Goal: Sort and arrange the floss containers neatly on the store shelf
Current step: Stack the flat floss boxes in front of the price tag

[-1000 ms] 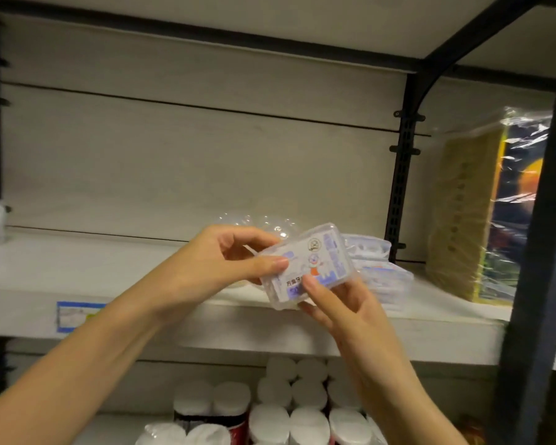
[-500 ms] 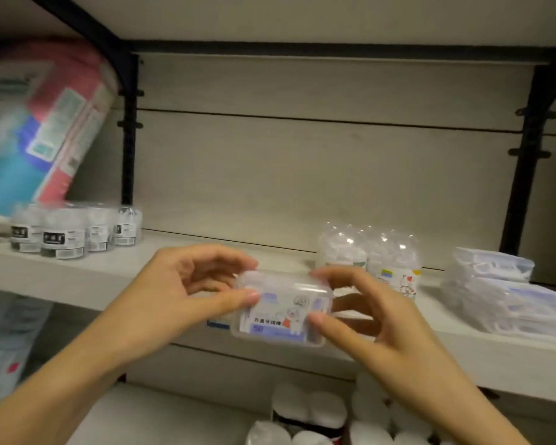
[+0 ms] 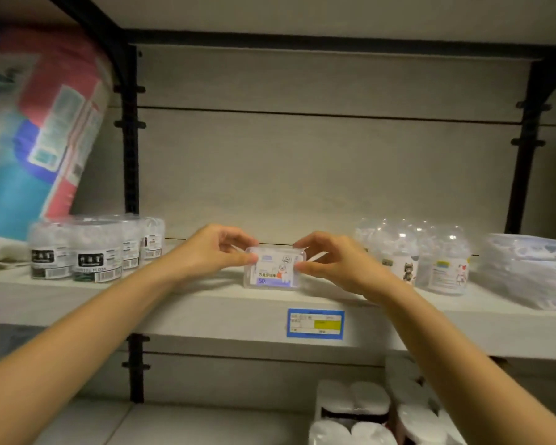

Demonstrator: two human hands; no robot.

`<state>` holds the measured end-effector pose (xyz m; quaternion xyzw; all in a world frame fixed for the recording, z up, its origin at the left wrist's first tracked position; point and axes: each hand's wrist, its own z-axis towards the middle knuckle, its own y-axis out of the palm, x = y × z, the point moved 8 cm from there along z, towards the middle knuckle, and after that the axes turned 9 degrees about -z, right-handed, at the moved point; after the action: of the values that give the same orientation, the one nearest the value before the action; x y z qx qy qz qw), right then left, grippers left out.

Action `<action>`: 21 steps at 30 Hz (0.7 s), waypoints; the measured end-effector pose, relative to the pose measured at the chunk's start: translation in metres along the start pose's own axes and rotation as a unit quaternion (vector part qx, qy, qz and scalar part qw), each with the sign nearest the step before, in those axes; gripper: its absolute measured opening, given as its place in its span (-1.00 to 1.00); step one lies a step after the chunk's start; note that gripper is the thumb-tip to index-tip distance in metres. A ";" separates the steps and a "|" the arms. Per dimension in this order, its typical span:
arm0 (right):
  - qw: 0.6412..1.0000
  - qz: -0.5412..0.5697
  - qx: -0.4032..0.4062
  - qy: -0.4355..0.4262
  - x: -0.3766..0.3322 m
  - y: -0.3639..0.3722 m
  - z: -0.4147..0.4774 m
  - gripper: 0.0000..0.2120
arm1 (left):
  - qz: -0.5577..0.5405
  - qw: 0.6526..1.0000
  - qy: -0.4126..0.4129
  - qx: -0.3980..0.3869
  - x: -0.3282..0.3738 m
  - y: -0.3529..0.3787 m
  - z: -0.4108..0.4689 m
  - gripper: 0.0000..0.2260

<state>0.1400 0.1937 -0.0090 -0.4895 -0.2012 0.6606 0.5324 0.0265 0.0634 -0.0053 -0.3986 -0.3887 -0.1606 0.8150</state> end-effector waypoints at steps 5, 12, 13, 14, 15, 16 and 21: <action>1.000 -0.005 -0.016 0.007 -0.005 -0.002 -0.007 -0.71 | -0.036 0.999 0.023 -0.017 0.002 -0.003 -0.005 -0.77; 0.999 0.003 -0.035 -0.012 -0.020 -0.006 -0.024 -0.80 | -0.067 0.993 0.079 -0.047 -0.001 -0.008 -0.014 -0.44; 0.999 0.003 -0.040 -0.006 -0.020 -0.007 -0.023 -0.81 | -0.065 0.994 0.075 -0.050 0.000 -0.008 -0.014 -0.42; 0.999 0.003 -0.046 0.000 -0.019 -0.006 -0.022 -0.81 | -0.067 0.994 0.071 -0.054 0.002 -0.007 -0.014 -0.42; 0.999 0.003 -0.050 0.004 -0.018 -0.006 -0.021 -0.80 | -0.066 0.994 0.067 -0.058 0.004 -0.006 -0.015 -0.46; 0.999 0.001 -0.053 0.006 -0.018 -0.006 -0.022 -0.78 | -0.059 0.995 0.062 -0.058 0.007 -0.006 -0.015 -0.54; 0.999 -0.017 -0.045 -0.008 -0.018 -0.010 -0.036 -0.56 | 0.004 0.996 0.065 -0.054 0.005 -0.008 -0.013 -0.64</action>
<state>0.1757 0.1716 -0.0090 -0.5044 -0.2430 0.6454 0.5196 0.0318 0.0489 -0.0023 -0.4323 -0.3238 -0.2039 0.8165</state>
